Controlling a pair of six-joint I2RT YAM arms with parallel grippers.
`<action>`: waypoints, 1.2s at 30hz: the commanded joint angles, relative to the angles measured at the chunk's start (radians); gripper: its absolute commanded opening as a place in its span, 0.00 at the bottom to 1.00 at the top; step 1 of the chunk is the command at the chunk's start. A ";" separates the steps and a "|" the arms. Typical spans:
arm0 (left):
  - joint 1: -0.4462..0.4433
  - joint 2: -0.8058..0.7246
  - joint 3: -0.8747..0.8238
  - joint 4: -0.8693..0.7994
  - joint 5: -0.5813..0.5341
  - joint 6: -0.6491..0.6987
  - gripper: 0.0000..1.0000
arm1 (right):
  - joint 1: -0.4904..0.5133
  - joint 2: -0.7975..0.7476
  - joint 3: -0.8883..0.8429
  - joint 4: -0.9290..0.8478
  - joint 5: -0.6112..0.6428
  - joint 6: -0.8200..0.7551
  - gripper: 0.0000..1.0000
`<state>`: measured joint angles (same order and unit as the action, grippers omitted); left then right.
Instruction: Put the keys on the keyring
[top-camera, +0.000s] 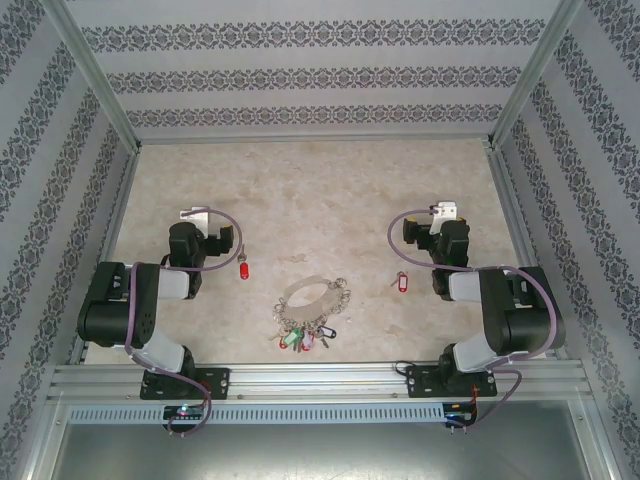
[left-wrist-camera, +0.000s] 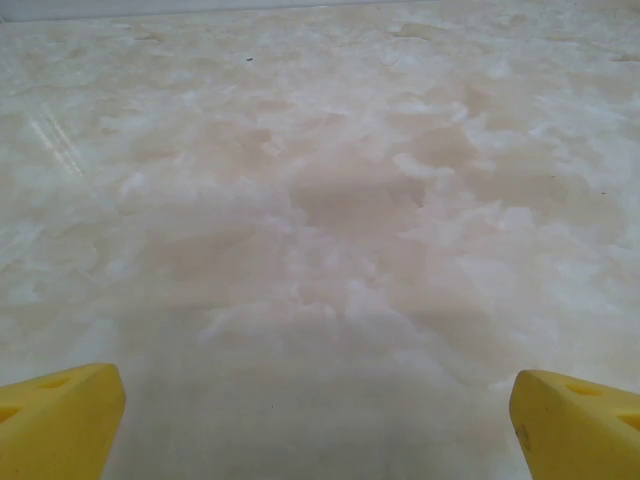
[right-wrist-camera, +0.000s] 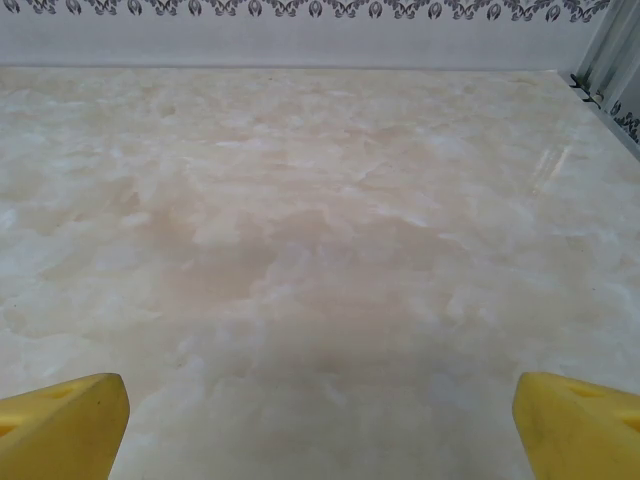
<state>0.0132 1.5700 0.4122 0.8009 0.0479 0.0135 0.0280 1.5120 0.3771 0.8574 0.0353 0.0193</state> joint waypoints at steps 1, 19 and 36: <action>-0.009 -0.011 0.007 0.016 -0.008 -0.014 0.99 | -0.010 -0.005 0.015 0.019 -0.019 0.000 0.98; -0.008 -0.010 0.000 0.031 0.015 -0.004 1.00 | -0.011 -0.003 0.012 0.025 -0.014 0.000 0.98; -0.008 -0.137 -0.100 0.104 0.043 0.001 0.99 | 0.000 -0.044 0.020 -0.019 -0.016 -0.013 0.98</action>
<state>0.0132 1.4937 0.3050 0.8806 0.0753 0.0143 0.0158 1.4975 0.3779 0.8440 0.0246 0.0185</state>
